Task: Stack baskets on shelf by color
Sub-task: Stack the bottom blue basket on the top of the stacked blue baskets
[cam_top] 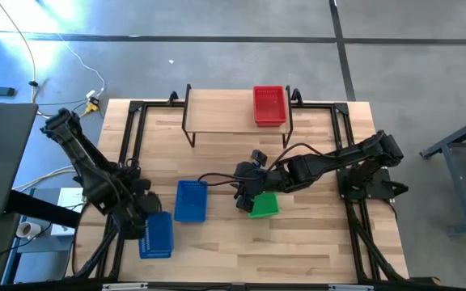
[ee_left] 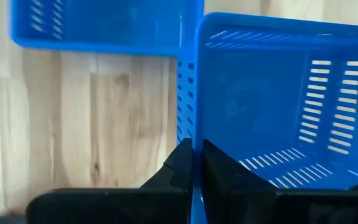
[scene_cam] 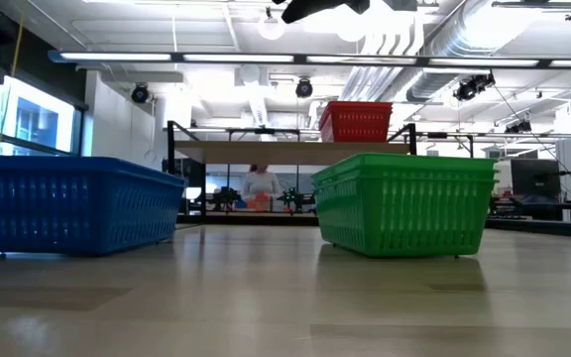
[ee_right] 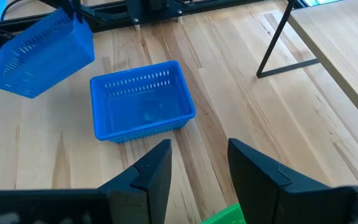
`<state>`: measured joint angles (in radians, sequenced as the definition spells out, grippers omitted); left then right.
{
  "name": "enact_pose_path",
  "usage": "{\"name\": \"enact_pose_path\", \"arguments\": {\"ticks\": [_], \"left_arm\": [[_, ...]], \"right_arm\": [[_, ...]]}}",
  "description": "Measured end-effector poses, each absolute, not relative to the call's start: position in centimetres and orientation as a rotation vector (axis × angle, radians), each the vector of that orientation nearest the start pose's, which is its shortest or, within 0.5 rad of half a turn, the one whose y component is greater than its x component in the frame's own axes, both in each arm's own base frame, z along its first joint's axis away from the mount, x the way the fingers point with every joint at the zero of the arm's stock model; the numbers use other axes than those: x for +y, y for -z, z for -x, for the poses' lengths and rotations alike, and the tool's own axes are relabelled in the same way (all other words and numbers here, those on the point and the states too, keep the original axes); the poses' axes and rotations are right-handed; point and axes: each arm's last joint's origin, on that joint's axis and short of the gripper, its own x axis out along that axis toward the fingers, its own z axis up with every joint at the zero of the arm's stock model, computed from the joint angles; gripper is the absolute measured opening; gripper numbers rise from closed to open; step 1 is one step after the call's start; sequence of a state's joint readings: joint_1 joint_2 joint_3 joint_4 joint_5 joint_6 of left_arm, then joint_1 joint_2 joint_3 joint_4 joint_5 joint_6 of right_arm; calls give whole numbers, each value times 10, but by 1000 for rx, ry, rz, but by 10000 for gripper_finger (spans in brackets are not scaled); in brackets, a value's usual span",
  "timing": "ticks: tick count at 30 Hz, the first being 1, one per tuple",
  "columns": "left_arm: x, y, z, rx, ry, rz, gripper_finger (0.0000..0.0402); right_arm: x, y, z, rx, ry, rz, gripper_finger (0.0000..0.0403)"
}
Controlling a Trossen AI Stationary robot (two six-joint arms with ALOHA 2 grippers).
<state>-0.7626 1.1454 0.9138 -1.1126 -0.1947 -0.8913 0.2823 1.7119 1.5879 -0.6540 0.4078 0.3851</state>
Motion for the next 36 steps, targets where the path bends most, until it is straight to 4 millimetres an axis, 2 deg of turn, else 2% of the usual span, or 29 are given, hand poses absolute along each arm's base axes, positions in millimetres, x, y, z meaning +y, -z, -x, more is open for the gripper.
{"name": "enact_pose_path", "arguments": {"ticks": [12, 26, 32, 36], "left_arm": [[-67, -282, -139, 1126, -63, 116, 1], [-8, -330, -162, 1040, -96, -16, 1], [14, -334, -179, 1075, -56, -14, 1], [26, -325, -194, 1129, 6, 20, 1]], "right_arm": [[93, -328, -363, 694, 256, -104, 145], [93, -328, -363, 693, 259, -103, 145], [93, -328, -363, 694, 261, -103, 145], [93, -328, -363, 693, 262, -106, 145]]}}
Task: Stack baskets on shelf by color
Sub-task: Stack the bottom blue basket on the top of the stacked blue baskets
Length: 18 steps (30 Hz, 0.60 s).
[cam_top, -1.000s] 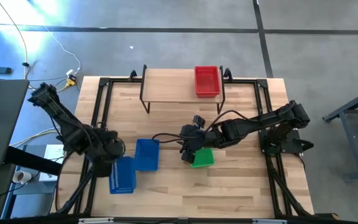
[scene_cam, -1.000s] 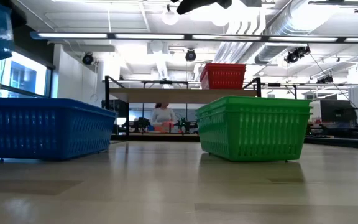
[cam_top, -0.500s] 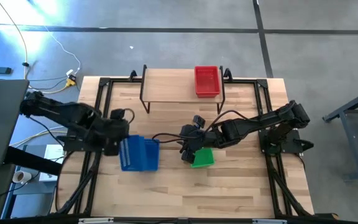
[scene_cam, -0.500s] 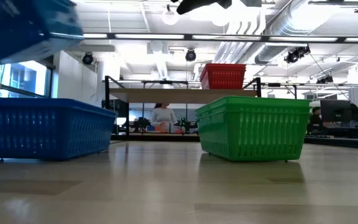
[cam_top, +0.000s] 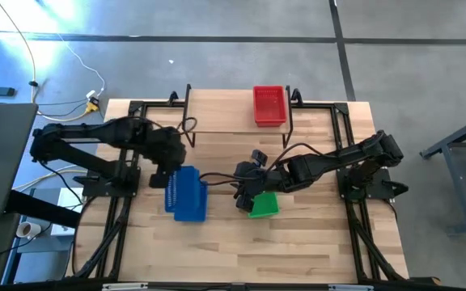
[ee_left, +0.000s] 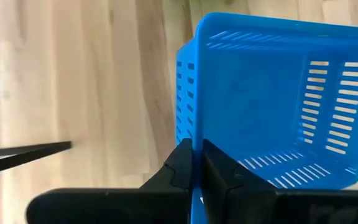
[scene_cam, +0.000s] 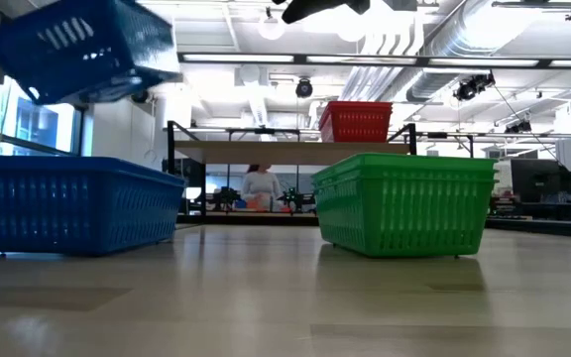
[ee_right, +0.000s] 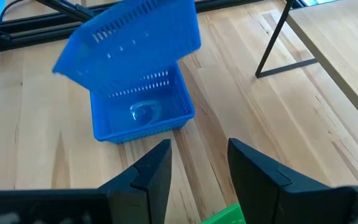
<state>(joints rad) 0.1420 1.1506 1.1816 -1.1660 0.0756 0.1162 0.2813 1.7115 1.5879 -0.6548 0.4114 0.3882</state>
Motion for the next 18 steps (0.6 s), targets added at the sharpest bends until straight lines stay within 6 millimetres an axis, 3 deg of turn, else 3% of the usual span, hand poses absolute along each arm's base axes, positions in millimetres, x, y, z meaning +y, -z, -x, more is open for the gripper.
{"name": "enact_pose_path", "arguments": {"ticks": [18], "left_arm": [[37, -273, -247, 1337, 142, 90, 1]], "right_arm": [[92, -326, -362, 712, 276, -118, 145]]}}
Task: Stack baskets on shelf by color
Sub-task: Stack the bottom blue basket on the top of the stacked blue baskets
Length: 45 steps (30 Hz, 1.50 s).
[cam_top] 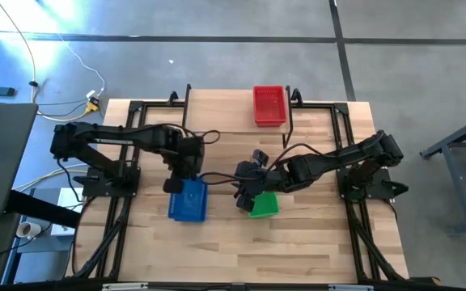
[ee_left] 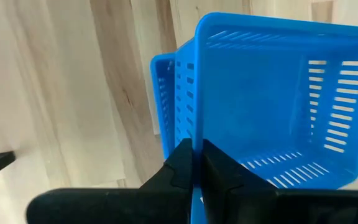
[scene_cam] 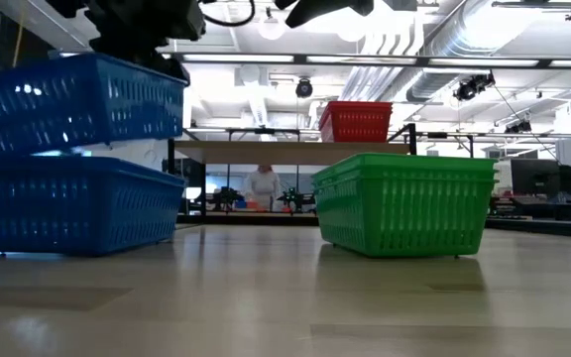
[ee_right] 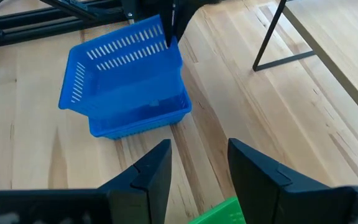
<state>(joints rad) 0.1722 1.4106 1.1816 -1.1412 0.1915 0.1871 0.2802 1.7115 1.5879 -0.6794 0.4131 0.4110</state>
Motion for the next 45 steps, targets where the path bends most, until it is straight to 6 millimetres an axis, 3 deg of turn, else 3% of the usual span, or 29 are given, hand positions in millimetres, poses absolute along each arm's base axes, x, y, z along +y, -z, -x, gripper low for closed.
{"name": "enact_pose_path", "arguments": {"ticks": [18, 38, 45], "left_arm": [[54, -248, -263, 1404, 121, 161, 1], [53, -239, -259, 1414, 142, 205, 10], [56, -238, -259, 1438, 57, 147, 17]], "right_arm": [[105, -325, -356, 740, 246, -102, 145], [104, -324, -355, 753, 250, -99, 145], [104, -324, -355, 753, 249, -100, 145]]}}
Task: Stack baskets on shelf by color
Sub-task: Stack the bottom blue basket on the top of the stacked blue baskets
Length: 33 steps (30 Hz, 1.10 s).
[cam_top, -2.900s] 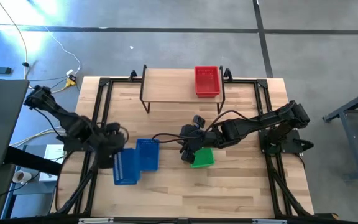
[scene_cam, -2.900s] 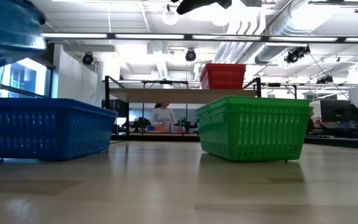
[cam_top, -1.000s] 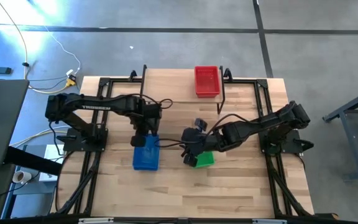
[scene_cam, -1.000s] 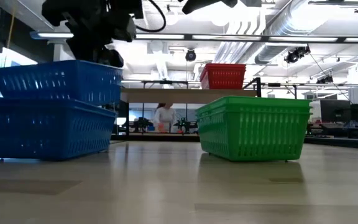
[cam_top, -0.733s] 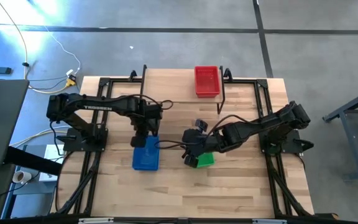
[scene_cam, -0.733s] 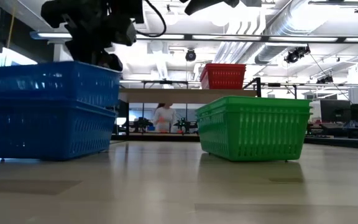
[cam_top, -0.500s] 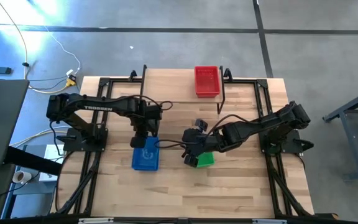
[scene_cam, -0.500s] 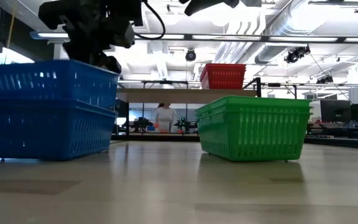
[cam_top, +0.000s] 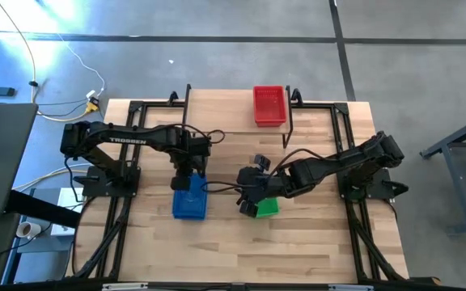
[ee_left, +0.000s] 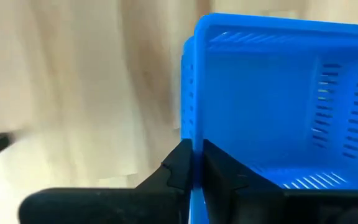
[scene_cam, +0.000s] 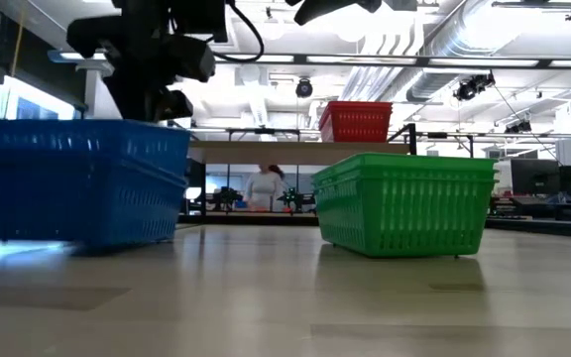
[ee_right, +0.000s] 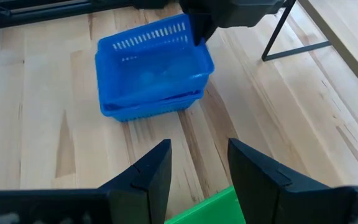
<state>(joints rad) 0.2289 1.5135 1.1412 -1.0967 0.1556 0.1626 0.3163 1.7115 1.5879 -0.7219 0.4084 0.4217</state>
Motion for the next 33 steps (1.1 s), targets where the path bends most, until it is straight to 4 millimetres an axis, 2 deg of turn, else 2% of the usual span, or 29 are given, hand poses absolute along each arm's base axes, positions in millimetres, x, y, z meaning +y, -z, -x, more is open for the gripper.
{"name": "enact_pose_path", "arguments": {"ticks": [6, 13, 19, 28, 33], "left_arm": [[56, -238, -259, 1441, 42, 135, 32], [56, -238, -259, 1441, 49, 142, 81], [52, -239, -259, 1413, 152, 223, 111], [54, -238, -259, 1431, 101, 175, 70], [55, -226, -265, 1478, 102, 185, 45]], "right_arm": [[104, -324, -355, 753, 249, -100, 145], [104, -324, -355, 753, 249, -100, 145], [104, -324, -355, 753, 249, -100, 145], [104, -324, -355, 752, 249, -100, 145], [104, -324, -355, 752, 249, -101, 145]]}}
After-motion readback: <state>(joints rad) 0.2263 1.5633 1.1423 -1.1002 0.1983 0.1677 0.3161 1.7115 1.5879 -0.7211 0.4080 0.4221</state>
